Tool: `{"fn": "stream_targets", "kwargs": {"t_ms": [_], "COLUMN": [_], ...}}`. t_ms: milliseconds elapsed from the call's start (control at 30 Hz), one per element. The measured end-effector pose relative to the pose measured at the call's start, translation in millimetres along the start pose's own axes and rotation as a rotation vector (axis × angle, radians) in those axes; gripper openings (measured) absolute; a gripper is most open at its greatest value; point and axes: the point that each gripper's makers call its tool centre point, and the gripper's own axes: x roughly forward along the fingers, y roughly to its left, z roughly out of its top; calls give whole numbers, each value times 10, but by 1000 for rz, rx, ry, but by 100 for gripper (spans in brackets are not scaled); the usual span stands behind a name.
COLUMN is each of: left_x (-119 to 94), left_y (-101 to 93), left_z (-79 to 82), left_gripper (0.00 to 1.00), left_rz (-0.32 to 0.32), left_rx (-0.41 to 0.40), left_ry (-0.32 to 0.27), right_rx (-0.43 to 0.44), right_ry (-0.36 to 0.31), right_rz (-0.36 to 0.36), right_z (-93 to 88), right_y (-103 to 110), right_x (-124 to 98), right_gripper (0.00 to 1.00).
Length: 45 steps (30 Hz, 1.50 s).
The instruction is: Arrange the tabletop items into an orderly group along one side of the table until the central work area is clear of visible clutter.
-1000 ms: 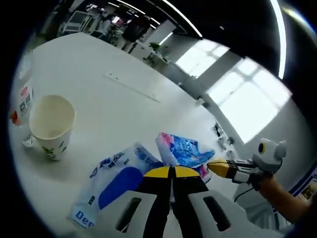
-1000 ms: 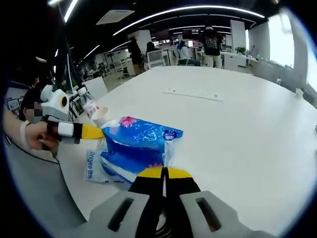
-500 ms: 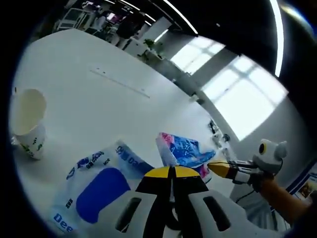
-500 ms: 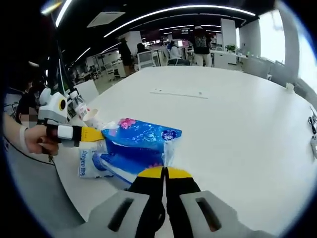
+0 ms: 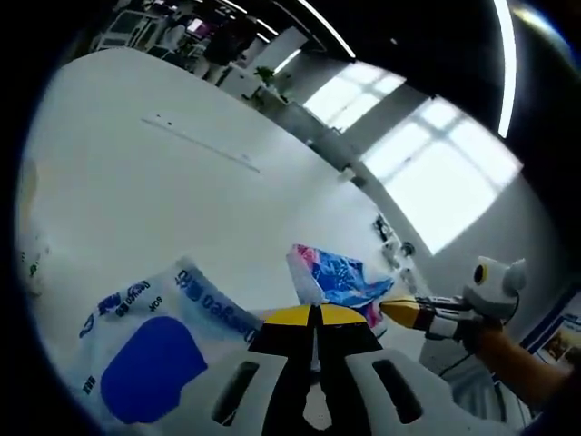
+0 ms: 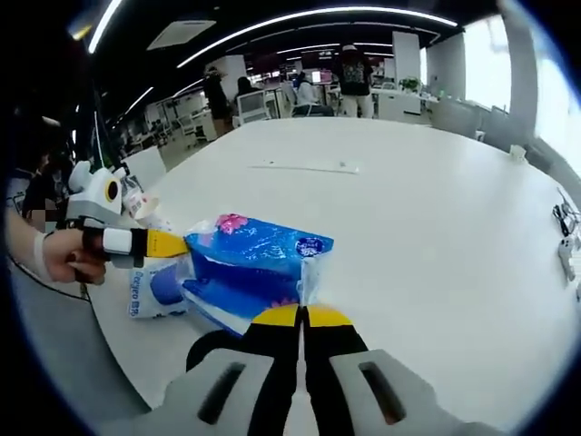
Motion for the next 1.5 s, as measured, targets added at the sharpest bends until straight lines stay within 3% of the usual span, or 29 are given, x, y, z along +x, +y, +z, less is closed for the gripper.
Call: {"fn": "stream_targets", "kwargs": {"t_ms": [400, 967, 1500], "left_x": [174, 496, 499], "left_y": [43, 248, 350], "left_z": [-84, -221, -330], "left_gripper": [0, 0, 0], "left_rz": [17, 52, 76], "left_rx": [-16, -69, -84], "left_ry": [6, 4, 24], "right_rx": [24, 65, 75], "right_ry": [16, 47, 65], "right_rz": [-2, 8, 18], "right_z": [-128, -355, -481], "right_y": [-163, -375, -385], "right_x": [137, 326, 423], "right_gripper": [0, 0, 0]}}
